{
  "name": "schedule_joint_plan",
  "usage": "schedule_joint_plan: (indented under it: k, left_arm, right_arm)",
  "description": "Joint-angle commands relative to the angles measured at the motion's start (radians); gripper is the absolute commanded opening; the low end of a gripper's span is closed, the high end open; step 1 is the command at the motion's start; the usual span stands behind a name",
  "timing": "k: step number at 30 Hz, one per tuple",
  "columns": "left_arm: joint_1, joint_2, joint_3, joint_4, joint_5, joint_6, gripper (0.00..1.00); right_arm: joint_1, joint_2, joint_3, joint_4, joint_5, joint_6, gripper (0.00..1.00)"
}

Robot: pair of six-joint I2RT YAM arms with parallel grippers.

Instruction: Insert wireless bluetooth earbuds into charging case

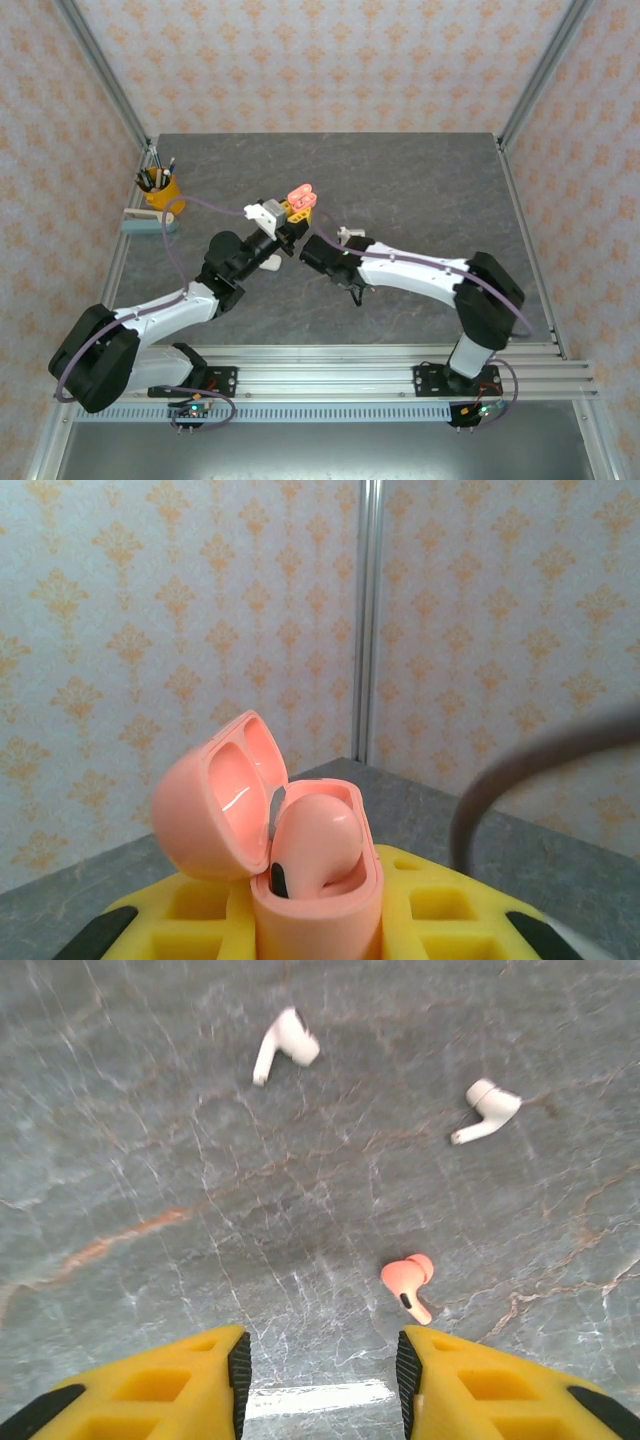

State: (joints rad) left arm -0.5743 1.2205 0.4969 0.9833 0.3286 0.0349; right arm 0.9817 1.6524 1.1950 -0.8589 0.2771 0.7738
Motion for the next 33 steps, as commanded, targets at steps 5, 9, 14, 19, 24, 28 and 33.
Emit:
schedule_joint_plan:
  k: [5, 9, 14, 19, 24, 28, 33]
  left_arm:
    - [0.001, 0.002, -0.006, 0.025, 0.010, 0.010, 0.00]
    - [0.002, -0.004, -0.006, 0.019, 0.012, 0.010, 0.00]
    - [0.003, -0.010, -0.006, 0.011, 0.010, 0.010, 0.00]
    - [0.003, -0.012, -0.005, 0.002, 0.009, 0.013, 0.00]
    - [0.003, -0.019, -0.004, -0.008, 0.005, 0.019, 0.00]
    - [0.004, -0.015, -0.002, -0.008, 0.004, 0.019, 0.00]
    - [0.003, -0.007, 0.005, -0.008, 0.004, 0.021, 0.00]
  right_arm:
    - [-0.056, -0.022, -0.111, 0.043, 0.002, -0.104, 0.43]
    - [-0.084, -0.005, -0.143, 0.069, -0.015, -0.149, 0.43]
    - [-0.111, 0.014, -0.170, 0.120, -0.060, -0.176, 0.43]
    - [-0.121, 0.058, -0.171, 0.171, -0.111, -0.188, 0.43]
    - [-0.130, 0.097, -0.170, 0.187, -0.119, -0.188, 0.43]
    - [-0.147, 0.096, -0.192, 0.199, -0.120, -0.186, 0.41]
    - [-0.170, 0.095, -0.219, 0.213, -0.119, -0.190, 0.39]
